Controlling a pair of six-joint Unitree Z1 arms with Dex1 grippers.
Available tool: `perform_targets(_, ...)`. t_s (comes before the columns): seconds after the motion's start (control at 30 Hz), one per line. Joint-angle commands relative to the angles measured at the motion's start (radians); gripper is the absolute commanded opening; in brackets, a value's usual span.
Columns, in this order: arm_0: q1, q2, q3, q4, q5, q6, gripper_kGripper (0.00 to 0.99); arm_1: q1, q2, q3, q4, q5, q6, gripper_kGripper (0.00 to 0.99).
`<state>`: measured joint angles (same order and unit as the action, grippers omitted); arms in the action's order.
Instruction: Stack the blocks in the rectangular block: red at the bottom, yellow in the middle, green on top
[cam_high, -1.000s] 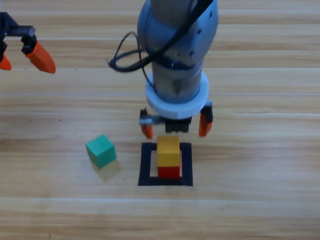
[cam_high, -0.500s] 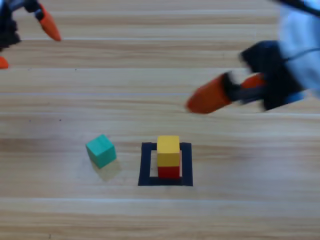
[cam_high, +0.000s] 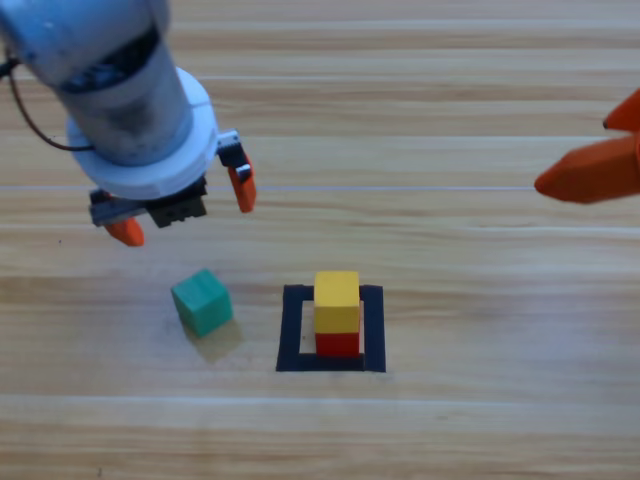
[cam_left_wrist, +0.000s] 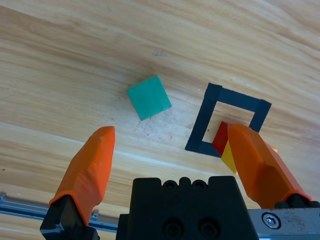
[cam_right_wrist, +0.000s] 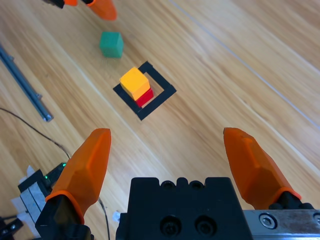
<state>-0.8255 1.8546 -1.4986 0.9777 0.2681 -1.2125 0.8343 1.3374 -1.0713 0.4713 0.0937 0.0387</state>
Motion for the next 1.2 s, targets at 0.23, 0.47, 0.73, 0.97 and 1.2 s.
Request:
perform_targets(0.23,0.08,0.192,-0.077,0.022,-0.107,-0.131,0.962,-0.029,0.028,0.063,0.017,0.093,-0.046,0.989)
perform_targets(0.47,0.189,0.201,-0.077,0.022,-0.193,-0.145,0.96,-0.029,0.037,0.07,0.017,0.115,-0.057,0.989)
perform_targets(0.73,0.213,0.222,-0.048,0.022,-0.207,-0.162,0.959,-0.029,0.045,0.07,0.017,0.12,-0.057,0.989)
perform_targets(0.97,0.206,0.224,-0.02,0.021,-0.211,-0.24,0.946,-0.029,0.045,0.07,0.017,0.12,-0.057,0.99)
perform_targets(1.2,0.192,0.238,-0.005,0.003,-0.224,-0.249,0.946,-0.029,0.049,0.07,0.017,0.12,-0.057,0.989)
